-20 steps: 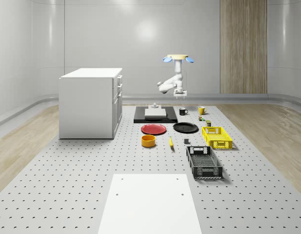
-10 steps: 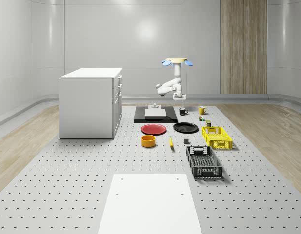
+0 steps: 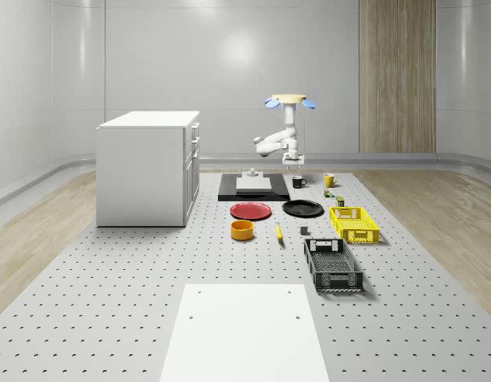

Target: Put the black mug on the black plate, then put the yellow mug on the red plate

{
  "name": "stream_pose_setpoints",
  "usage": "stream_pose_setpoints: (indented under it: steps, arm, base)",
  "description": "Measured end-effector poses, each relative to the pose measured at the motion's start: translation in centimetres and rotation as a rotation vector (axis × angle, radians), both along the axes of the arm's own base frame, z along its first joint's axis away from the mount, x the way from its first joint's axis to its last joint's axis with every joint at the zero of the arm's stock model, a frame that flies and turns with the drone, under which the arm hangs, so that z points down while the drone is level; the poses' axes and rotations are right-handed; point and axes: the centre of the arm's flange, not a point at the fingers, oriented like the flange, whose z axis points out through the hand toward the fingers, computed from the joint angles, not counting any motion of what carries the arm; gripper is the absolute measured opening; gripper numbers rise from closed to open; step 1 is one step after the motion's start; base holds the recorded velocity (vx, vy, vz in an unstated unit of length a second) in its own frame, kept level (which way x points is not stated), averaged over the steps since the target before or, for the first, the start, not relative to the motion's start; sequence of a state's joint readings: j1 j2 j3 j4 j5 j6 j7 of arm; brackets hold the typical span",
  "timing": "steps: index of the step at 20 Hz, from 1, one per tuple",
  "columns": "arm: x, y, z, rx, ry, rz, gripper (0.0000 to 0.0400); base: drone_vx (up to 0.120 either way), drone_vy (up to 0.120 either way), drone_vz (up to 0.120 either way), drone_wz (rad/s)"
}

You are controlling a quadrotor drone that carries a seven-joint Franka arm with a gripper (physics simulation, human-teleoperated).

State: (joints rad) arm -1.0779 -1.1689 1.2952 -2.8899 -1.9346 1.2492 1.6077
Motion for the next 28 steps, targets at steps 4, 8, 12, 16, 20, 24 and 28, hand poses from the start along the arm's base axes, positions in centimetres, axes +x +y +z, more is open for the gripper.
stream_pose_setpoints:
  steps: [4, 8, 12, 16, 20, 24, 28]
  arm:
    - [0.0, 0.0, 0.0, 0.0, 0.0, 0.0, 0.04]
    - [0.0, 0.0, 0.0, -0.001, 0.0, 0.0, 0.04]
    - [0.0, 0.0, 0.0, -0.001, 0.0, 0.0, 0.04]
    - [0.0, 0.0, 0.9, -0.001, 0.0, 0.0, 0.04]
    - [0.0, 0.0, 2.5, -0.001, 0.0, 0.0, 0.04]
    - [-0.2, 0.0, 3.7, -0.001, 0.0, 0.001, 0.04]
    - [-1.1, 0.0, 4.3, -0.001, 0.0, 0.001, 0.04]
  base:
    - [0.12, 0.0, 0.0, 0.0]
    - [0.03, 0.0, -0.06, 0.0]
    - [0.0, 0.0, -0.1, 0.0]
    - [0.0, 0.0, 0.0, 0.0]
    - [0.0, 0.0, 0.0, 0.0]
    - [0.0, 0.0, 0.0, 0.0]
    - [0.0, 0.0, 0.0, 0.0]
